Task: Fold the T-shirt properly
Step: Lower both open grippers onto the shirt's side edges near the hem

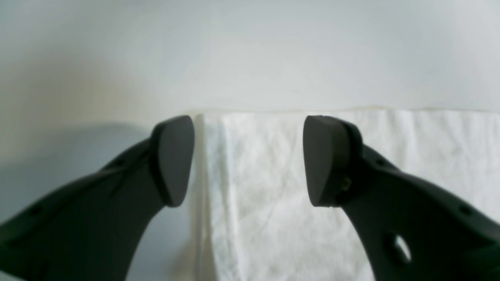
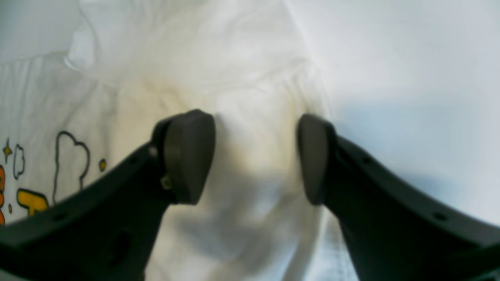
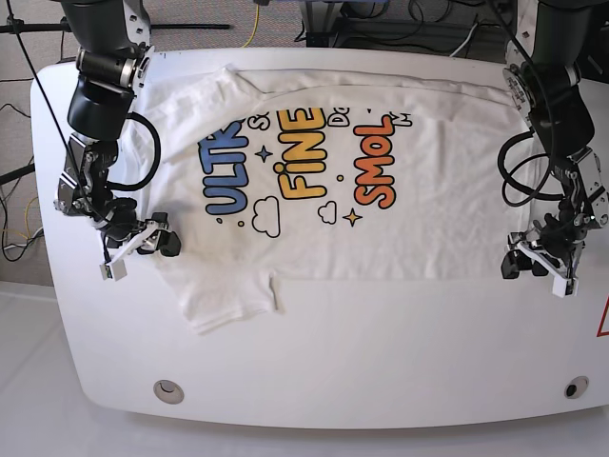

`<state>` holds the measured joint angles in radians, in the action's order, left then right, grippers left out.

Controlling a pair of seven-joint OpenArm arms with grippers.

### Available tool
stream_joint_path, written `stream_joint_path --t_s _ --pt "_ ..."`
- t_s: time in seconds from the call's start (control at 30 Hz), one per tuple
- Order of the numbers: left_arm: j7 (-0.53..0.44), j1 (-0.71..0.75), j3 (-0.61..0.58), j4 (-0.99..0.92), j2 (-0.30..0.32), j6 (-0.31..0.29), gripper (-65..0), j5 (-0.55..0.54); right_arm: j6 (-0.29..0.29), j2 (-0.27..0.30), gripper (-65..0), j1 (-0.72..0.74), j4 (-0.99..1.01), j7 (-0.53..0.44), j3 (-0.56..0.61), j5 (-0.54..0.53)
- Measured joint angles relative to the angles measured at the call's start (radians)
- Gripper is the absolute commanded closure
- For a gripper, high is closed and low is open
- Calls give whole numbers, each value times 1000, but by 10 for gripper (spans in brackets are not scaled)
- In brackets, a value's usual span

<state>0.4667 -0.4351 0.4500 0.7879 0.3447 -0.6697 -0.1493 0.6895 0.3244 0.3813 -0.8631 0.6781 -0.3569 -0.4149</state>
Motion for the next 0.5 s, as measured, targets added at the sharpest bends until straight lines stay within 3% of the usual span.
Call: stream_joint_path --t_s 0.23,0.5 --pt "-66 -45 -131 -129 21 -5 -422 -13 3 5 -361 8 28 -44 13 11" --pt "-68 -65 -138 -178 25 15 -435 14 3 0 -361 5 28 -42 -4 11"
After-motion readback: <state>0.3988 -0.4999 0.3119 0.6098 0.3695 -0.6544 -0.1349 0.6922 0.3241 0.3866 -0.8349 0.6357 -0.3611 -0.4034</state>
